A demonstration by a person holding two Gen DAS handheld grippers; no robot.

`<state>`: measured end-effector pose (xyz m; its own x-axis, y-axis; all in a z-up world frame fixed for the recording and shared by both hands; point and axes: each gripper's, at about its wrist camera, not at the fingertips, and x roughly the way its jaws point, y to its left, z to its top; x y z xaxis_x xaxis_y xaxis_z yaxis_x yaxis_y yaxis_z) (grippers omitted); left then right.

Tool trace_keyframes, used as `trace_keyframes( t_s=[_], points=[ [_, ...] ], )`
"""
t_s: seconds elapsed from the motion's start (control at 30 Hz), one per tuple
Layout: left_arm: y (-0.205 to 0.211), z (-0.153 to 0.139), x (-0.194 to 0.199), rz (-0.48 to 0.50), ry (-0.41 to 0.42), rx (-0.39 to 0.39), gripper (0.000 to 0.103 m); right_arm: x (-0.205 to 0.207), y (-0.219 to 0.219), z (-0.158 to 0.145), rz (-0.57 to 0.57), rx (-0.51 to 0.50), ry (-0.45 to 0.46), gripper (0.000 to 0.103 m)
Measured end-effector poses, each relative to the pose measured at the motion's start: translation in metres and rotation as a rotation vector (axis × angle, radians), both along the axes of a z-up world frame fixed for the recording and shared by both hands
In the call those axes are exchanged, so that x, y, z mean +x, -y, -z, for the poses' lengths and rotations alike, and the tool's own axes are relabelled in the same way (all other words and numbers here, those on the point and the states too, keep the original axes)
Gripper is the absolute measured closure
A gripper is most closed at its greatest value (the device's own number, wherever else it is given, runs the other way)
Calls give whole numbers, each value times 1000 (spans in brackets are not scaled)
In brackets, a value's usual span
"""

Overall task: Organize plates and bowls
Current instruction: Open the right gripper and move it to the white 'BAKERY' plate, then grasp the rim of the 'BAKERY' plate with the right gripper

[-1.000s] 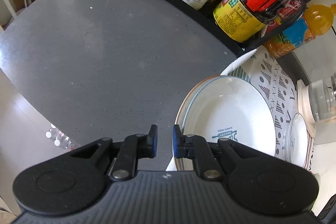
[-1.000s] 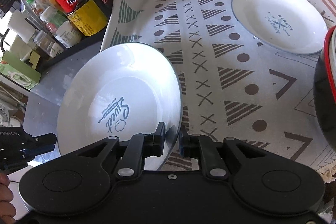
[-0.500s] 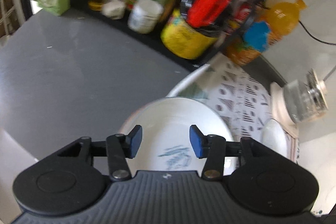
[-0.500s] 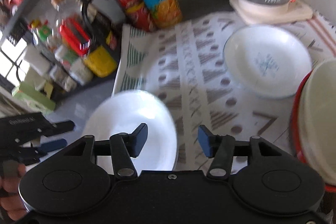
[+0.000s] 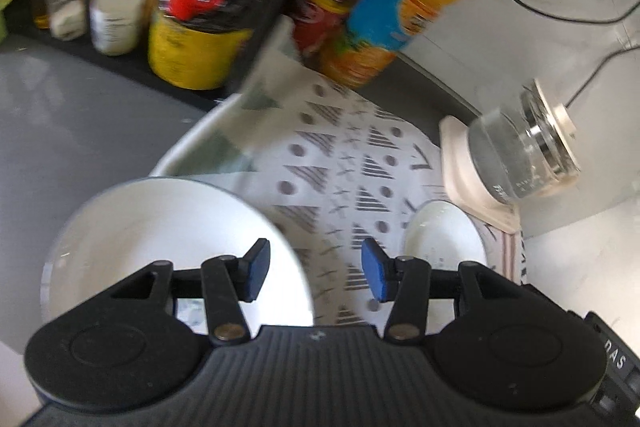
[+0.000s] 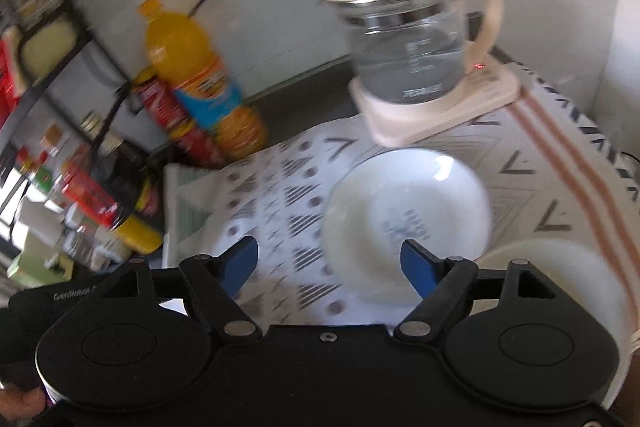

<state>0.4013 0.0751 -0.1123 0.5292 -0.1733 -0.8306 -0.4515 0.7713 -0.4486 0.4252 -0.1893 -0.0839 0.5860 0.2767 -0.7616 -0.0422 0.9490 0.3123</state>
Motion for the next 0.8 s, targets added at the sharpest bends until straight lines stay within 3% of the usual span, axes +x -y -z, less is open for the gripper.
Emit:
trace_keyframes(
  t_s=[0.3,0.57,0.8],
  points=[
    [45,21,46,45,-35,-72,55,38,50,21,89,-10,-85,26],
    [72,49,72,44,-82,-119,56,73,77,49,109,-14,-187,42],
    [85,74,87,7,-133,-154,64,99,91,74,97,-20,-287,58]
  ],
)
